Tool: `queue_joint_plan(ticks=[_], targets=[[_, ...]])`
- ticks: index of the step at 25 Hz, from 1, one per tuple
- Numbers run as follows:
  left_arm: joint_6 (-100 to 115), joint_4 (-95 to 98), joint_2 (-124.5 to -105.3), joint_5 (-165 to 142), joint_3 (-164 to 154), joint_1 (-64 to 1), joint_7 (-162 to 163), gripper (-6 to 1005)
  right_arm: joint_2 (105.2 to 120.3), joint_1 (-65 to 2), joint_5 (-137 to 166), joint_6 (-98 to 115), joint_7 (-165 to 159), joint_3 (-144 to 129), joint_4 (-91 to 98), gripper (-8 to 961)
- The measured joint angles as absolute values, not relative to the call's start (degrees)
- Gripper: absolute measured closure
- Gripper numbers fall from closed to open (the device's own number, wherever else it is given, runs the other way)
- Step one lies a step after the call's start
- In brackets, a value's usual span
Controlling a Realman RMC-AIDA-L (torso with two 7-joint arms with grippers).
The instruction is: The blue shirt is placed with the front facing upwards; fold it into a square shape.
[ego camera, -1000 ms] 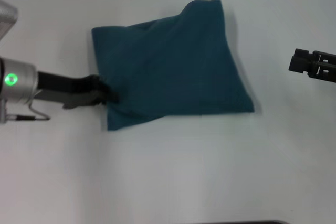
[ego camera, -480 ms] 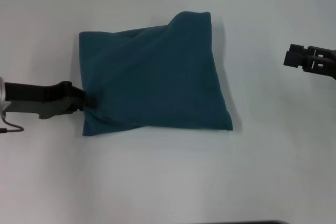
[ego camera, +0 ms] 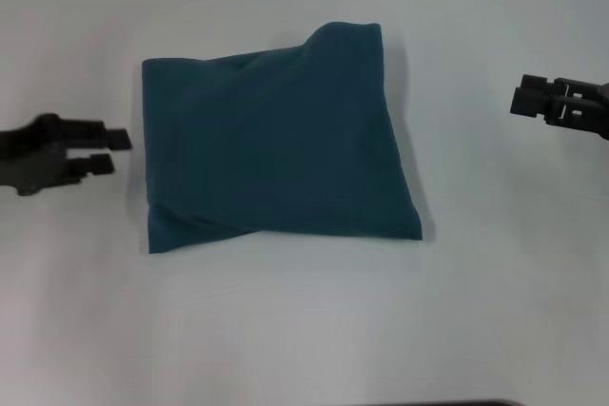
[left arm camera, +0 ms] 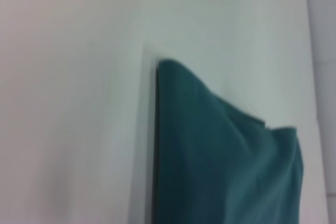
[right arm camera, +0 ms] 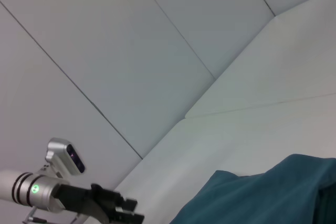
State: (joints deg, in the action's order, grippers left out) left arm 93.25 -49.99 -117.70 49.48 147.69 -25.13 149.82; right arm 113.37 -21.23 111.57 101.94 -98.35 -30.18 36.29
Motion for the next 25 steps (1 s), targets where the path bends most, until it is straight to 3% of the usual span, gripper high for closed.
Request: queue_joint_plan(ticks=[10,15,20,25], targets=[[96.3,-48.3,-118.57,56.9,154.1,-24.9,143.8,303,113.62,-21.3,111.6,100.6,-98.3,-30.2,36.3,205],[99.9,-48.1,-118.92,59.4,154.1,-25.6,131.9,164,113.78,-21.5,111.6,100.1,-98.3,-30.2,36.3,205],[102.8,-47.9,-120.81,64.6,153.8,-25.3,116.2,165,114.04,-21.9,111.6,99.4,-98.1,-30.2,36.3,206],[104.9,-47.8,-122.58,64.9,153.2,-24.7,99.1,167,115.63,-21.9,111.9,98.0,-87.2,-30.4,37.4,206]])
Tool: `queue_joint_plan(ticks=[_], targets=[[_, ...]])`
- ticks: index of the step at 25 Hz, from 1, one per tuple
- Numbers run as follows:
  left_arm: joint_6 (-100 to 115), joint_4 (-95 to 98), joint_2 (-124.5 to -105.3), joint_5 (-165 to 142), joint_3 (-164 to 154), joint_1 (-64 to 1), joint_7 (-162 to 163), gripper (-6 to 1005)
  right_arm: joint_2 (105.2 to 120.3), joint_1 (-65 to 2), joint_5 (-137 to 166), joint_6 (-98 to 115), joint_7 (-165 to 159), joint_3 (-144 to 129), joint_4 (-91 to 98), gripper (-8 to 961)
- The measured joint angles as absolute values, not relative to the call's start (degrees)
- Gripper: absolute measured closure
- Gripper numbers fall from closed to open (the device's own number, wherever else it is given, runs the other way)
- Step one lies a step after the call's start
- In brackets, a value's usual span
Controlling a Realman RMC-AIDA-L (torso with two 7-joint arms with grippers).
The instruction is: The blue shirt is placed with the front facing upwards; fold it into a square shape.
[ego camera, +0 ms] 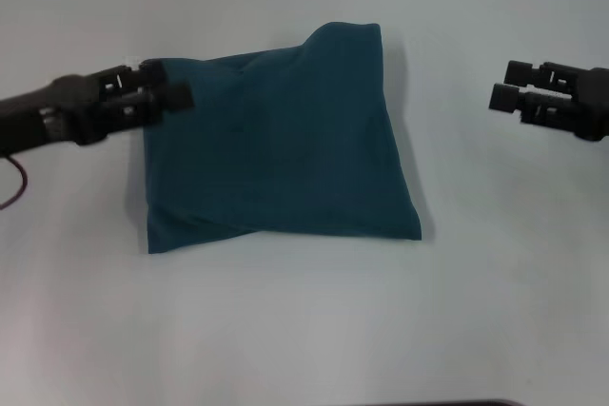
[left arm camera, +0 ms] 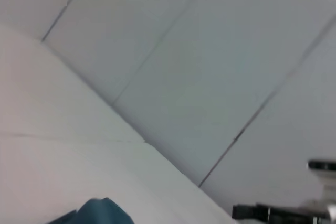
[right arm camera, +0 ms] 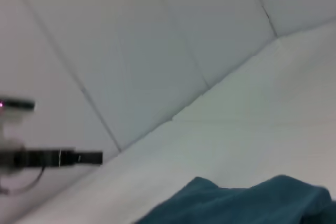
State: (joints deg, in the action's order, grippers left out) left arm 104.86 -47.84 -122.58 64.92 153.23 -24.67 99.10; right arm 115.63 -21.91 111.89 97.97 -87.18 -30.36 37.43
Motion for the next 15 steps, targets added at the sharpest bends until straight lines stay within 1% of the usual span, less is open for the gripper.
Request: queue_joint_plan(ticks=[3,4,6,8,10,15], targets=[[105.0,-47.8,-122.65,64.3,152.7,-24.2,94.5,168,117.06,-21.8,113.0,98.8,-76.1,-31.0,39.2,206],[105.3,-47.8,-122.32,63.9,151.3,-22.9,90.0,168,118.11,-21.5,113.9,99.5,-71.5,-31.6,41.0,206],[105.5,-47.9,-122.04,63.8,150.2,-21.9,87.9,168,119.51,-21.1,114.9,100.3,-67.1,-32.5,43.6,205],[106.2,-47.9,-121.9,63.8,149.0,-20.4,86.1,169,119.95,-21.2,115.0,100.7,-65.9,-34.2,43.9,205],[107.0,-47.8,-122.03,63.8,148.2,-18.9,84.5,168,120.03,-21.9,115.0,101.0,-65.6,-37.1,42.6,205],[107.9,-47.8,-123.12,63.7,145.9,-13.9,76.5,166,120.1,-24.6,114.9,100.4,-64.1,-45.1,37.4,205]])
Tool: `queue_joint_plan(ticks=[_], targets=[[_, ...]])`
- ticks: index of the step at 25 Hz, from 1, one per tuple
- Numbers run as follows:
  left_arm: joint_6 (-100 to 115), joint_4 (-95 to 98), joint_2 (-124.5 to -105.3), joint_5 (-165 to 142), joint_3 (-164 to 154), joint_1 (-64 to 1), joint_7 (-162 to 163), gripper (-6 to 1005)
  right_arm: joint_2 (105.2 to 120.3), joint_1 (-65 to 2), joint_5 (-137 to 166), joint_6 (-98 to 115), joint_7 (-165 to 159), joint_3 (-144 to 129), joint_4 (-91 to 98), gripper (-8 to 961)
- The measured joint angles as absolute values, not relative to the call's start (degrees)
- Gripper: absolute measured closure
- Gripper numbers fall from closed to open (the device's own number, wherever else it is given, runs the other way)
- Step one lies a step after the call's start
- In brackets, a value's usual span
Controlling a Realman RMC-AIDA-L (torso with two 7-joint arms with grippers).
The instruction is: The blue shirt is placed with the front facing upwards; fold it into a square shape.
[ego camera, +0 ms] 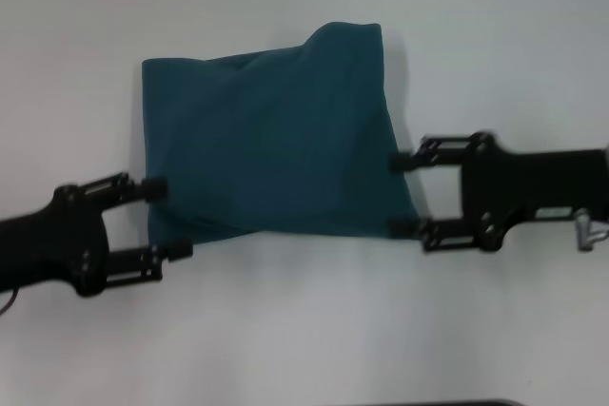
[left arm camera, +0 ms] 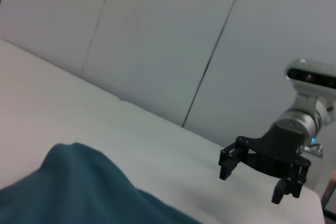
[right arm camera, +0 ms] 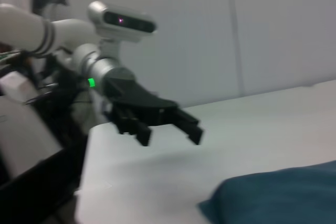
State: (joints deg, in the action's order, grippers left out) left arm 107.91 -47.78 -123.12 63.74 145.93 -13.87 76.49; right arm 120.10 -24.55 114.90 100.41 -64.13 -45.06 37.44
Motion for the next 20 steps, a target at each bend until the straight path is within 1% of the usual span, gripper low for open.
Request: queue_joint_plan(ticks=[7,13,20], targets=[[107.3,-47.1,-123.62,63.0,143.7,-11.7,71.9,167,120.15,-26.1,114.6,99.9,-61.7,-47.6,32.2,206],[107.2,-44.7,-123.63,62.7,143.6,-12.9,71.1,168,120.07,-26.3,112.6,99.0,-61.4,-47.8,28.8,205],[105.4,-44.1,-123.32,62.5,143.6,-15.5,82.7,169,119.62,-25.3,112.5,97.6,-67.4,-47.3,27.3,205]])
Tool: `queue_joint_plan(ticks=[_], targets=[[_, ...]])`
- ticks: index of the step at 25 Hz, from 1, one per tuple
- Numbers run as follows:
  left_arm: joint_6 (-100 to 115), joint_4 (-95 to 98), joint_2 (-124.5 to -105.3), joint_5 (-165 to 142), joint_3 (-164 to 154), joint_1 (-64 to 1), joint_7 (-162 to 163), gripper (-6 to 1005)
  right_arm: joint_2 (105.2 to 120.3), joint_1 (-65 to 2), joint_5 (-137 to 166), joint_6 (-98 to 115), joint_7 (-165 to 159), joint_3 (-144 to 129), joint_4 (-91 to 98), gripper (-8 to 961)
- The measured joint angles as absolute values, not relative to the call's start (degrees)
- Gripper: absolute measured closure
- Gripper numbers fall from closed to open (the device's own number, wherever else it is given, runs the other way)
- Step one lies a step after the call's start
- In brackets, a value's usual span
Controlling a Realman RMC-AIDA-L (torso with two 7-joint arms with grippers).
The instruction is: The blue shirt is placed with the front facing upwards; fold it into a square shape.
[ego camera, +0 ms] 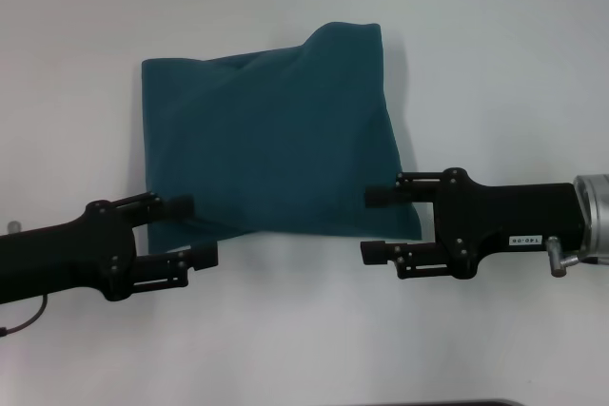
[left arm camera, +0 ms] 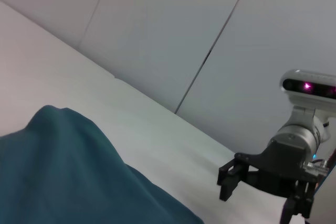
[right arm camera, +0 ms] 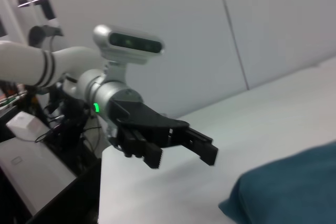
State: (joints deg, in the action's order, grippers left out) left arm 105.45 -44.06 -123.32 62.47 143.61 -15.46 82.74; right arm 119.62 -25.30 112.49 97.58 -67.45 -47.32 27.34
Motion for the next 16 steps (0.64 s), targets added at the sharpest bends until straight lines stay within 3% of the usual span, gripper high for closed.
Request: queue_joint_plan(ticks=[16], targets=[[105.5,-44.6,-123.31,62.2,143.7,-16.4,83.7,169,119.41,-23.4,112.6,97.0,-69.2,-46.8,27.3,206]])
